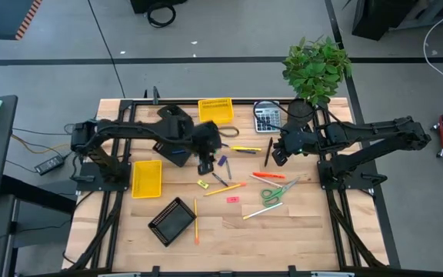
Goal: Sort crayons/erasers/pens/pencils in bins
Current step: Put the yellow eraser into the bottom yellow basket
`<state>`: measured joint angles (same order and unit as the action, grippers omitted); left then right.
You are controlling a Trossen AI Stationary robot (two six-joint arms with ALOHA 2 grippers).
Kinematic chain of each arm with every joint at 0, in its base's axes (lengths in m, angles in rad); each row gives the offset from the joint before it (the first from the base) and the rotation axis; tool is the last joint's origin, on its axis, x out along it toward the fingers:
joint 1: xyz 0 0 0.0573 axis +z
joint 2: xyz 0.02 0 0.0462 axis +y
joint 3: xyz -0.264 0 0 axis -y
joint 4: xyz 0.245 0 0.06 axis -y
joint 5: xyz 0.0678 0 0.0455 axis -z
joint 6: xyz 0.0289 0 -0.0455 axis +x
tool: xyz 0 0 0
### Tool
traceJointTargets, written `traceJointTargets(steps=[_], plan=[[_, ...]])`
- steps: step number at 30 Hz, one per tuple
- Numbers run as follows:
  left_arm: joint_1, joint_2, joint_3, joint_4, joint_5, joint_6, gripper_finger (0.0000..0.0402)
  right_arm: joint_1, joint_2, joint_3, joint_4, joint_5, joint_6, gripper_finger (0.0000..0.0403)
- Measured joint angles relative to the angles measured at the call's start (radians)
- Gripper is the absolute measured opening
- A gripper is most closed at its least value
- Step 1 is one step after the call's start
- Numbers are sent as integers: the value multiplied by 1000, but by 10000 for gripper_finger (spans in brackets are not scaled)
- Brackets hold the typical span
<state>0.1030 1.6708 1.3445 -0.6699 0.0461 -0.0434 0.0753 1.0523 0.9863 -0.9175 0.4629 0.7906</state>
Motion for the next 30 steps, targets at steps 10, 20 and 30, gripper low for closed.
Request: traceJointTargets(steps=[10, 20, 30], plan=[[-76, 111, -6, -66, 37, 188, 150, 0, 0, 0, 6, 0, 35, 120], [-89, 151, -30, -75, 37, 274, 158, 0, 0, 0, 8, 0, 135, 120], [-118, 180, -29, -88, 37, 402, 216, 0, 0, 0, 8, 0, 101, 120]])
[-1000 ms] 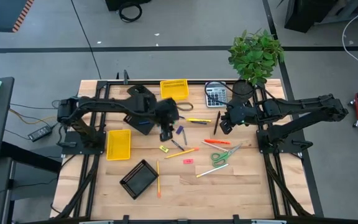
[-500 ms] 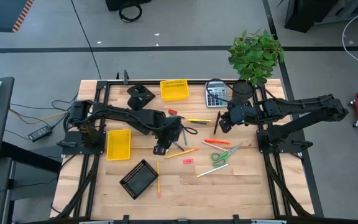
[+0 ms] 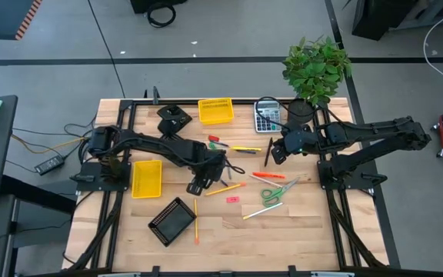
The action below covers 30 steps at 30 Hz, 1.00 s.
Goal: Sort crayons/erasers/pens/pencils in bins
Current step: Put the yellow eraser into the bottom yellow basket
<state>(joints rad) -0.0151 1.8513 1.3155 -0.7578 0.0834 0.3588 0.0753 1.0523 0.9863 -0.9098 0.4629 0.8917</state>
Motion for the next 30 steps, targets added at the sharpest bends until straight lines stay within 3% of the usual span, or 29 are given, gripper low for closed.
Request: traceJointTargets(steps=[6, 21, 30], plan=[[0, 33, -1, -25, 1, -29, 228, 0, 0, 0, -17, 0, -5, 120], [-17, 147, 2, -41, 11, -2, 206, 0, 0, 0, -24, 40, -4, 120], [-16, 161, 3, -28, -46, 5, 169, 0, 0, 0, -23, 41, -1, 120]])
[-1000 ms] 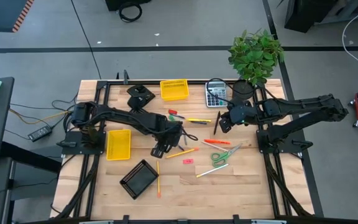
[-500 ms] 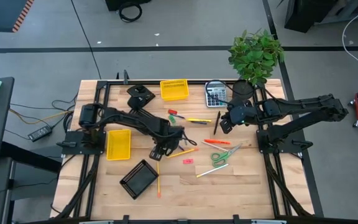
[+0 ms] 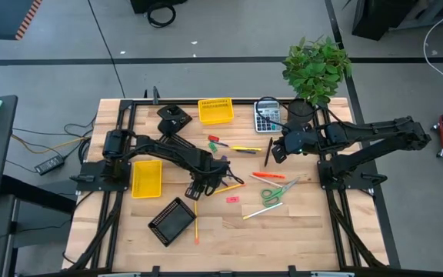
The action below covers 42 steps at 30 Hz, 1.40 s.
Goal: Sort crayons/erasers/pens/pencils in bins
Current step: Put the yellow eraser into the bottom yellow basket
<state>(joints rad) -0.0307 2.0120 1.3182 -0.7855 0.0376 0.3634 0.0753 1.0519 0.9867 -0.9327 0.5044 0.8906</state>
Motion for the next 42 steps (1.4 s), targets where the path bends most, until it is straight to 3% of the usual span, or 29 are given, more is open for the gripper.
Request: traceJointTargets(steps=[11, 20, 32, 37, 42], plan=[[1, -3, 0, -17, -8, -64, 61, 0, 0, 0, 0, 0, -11, 120], [7, -83, 23, -62, -38, -110, 80, 0, 0, 0, -1, 0, -29, 120], [23, -229, 104, -321, -50, -215, 69, 0, 0, 0, -9, -7, -48, 120], [24, -329, 16, -455, -71, -270, 64, 0, 0, -1, -12, -8, -64, 120], [24, -510, -169, -420, -70, -445, 59, -1, 0, -1, -11, -3, -59, 120]])
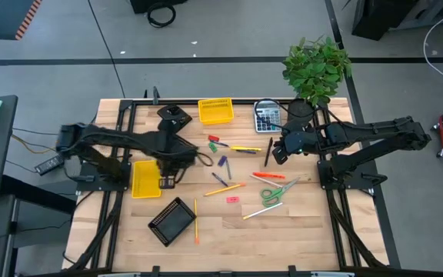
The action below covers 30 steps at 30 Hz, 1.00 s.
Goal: Sort crayons/erasers/pens/pencils in bins
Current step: Put the yellow eraser into the bottom yellow basket, then put the blue crayon into the top black basket
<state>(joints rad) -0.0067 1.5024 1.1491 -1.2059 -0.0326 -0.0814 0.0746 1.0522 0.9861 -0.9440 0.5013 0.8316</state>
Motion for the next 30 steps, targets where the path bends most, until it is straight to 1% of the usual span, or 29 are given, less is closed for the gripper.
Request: traceJointTargets(steps=[4, 7, 13, 15, 17, 21, 30], plan=[[4, -121, -132, 32, 0, -269, 65, 2, 0, 0, -1, 0, 29, 120], [4, -181, -214, 27, -1, -443, 71, 8, 0, 0, 0, 1, 45, 120], [-6, -264, -337, 5, 0, -686, 70, 7, 0, 0, -1, 0, 40, 120], [-8, -272, -352, 7, 0, -721, 71, 7, 0, 0, -1, -4, 40, 120], [-8, -272, -357, 10, 0, -722, 77, 7, 0, 0, -1, -5, 43, 120], [-6, -274, -357, 25, -23, -749, 102, 7, 0, 0, -1, -12, 47, 120], [-6, -273, -343, 26, -50, -767, 202, 7, 0, 0, -1, -26, 84, 120]])
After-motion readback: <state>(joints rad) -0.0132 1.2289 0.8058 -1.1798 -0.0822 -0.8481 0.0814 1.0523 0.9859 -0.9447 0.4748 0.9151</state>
